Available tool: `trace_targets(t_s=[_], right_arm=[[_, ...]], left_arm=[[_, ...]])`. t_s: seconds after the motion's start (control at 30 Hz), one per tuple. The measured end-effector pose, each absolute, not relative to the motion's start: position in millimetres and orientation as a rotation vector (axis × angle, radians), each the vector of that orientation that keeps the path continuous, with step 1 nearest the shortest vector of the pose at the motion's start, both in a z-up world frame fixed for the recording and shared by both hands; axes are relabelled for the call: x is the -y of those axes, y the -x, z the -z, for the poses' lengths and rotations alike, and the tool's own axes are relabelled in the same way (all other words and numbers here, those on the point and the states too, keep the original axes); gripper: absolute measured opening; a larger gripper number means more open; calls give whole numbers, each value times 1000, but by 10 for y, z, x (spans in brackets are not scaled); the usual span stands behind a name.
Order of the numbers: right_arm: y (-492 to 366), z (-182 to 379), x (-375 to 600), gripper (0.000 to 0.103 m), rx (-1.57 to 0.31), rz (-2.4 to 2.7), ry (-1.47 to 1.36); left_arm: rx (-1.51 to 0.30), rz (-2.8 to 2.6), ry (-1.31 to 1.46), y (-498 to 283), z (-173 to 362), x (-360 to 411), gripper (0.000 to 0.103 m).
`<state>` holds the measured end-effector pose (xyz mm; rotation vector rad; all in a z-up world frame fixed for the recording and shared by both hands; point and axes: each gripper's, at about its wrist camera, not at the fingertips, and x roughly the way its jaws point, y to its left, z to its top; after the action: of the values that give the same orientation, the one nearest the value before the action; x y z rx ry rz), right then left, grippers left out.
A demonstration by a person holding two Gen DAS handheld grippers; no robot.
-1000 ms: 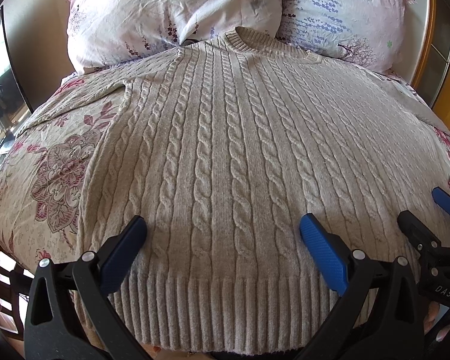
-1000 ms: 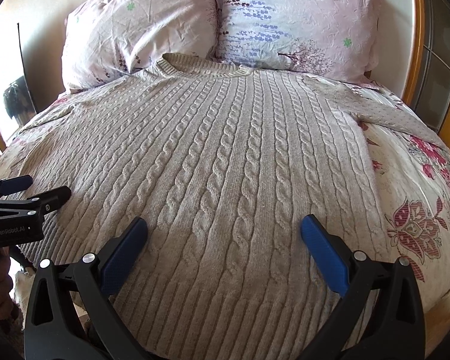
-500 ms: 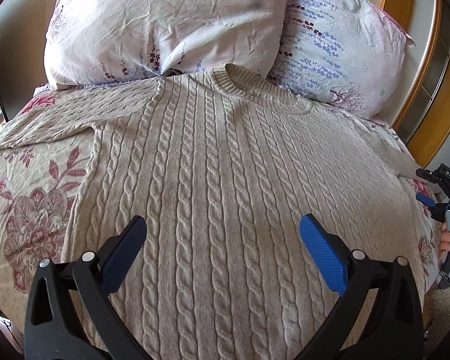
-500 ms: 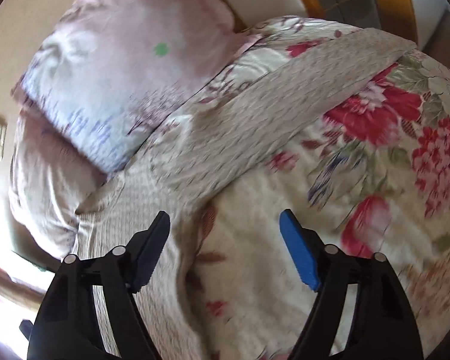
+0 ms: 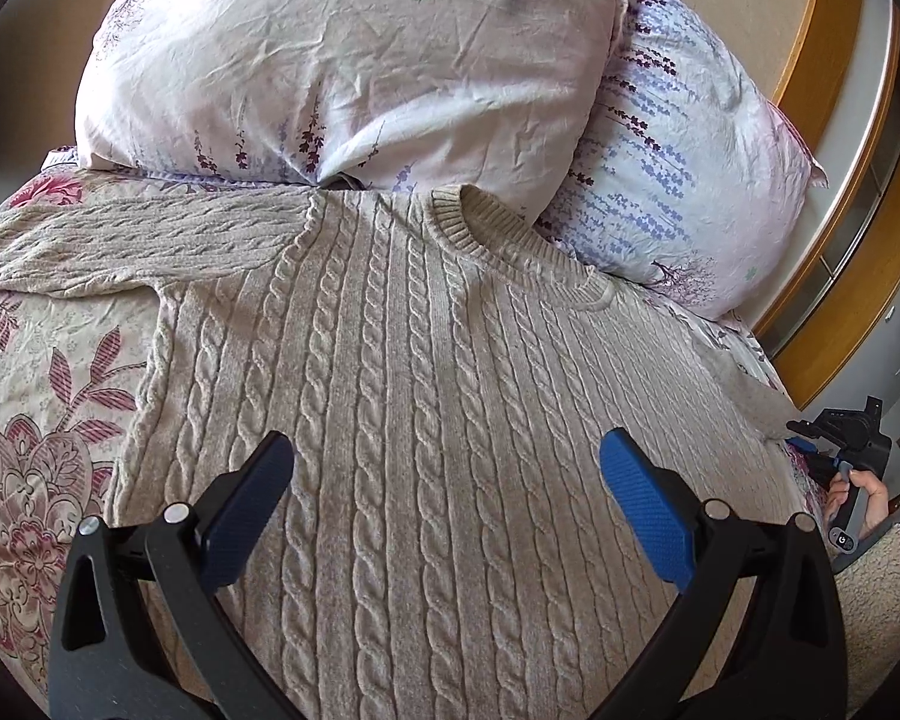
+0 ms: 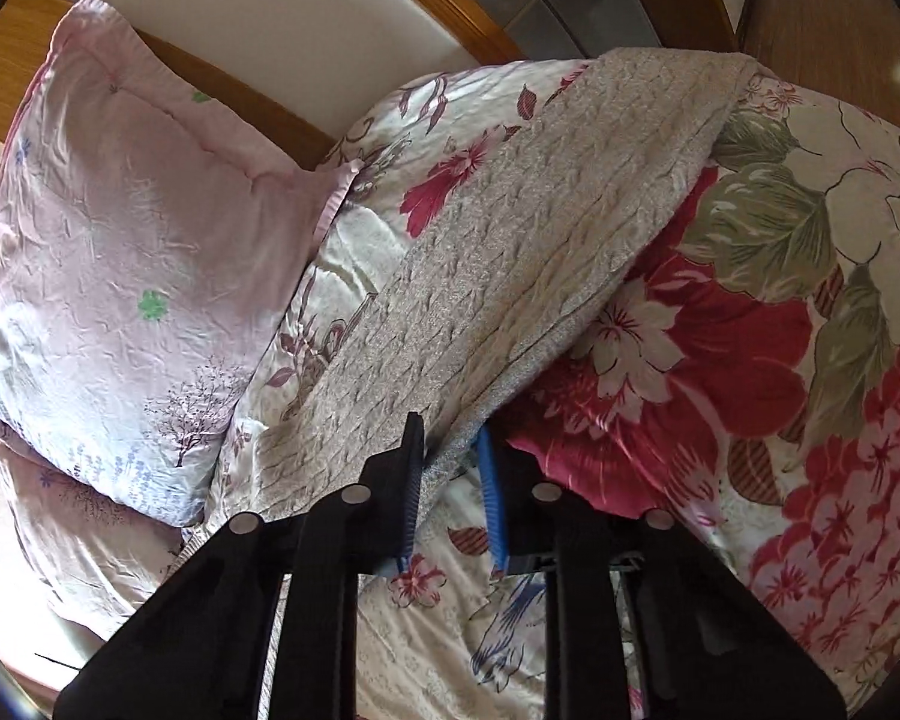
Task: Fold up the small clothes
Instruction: 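Reach the right gripper to a sweater sleeve and close on it, then carry the sleeve across the sweater body with the right gripper and open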
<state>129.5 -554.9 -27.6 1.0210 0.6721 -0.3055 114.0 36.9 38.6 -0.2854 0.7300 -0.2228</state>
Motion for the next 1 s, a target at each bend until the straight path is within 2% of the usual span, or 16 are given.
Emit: trace_targets(t_s=[0.13,0.33,0.5,0.7,1.0], right_arm=[[-1344,161,5466,11,-636,302,-948],[-1418,-319,5097,10,-523,164,-841],[-1649,-562,4596,10,-516,6,-776],[-1917,-564,3840,10,-590,-209,-730],[-2084,-140,2848,10,-795,-345,-655]], left_arm=[[-727,203,313,-1166,-373,-534,101],[-661,208,456,-1157,-368,-881,101],[-630,175,504,-1130,-383,-1052,101],[-605,157,492,-1081,-413,-1135,101],[-605,153,503,-1065,-386,-1240,101]])
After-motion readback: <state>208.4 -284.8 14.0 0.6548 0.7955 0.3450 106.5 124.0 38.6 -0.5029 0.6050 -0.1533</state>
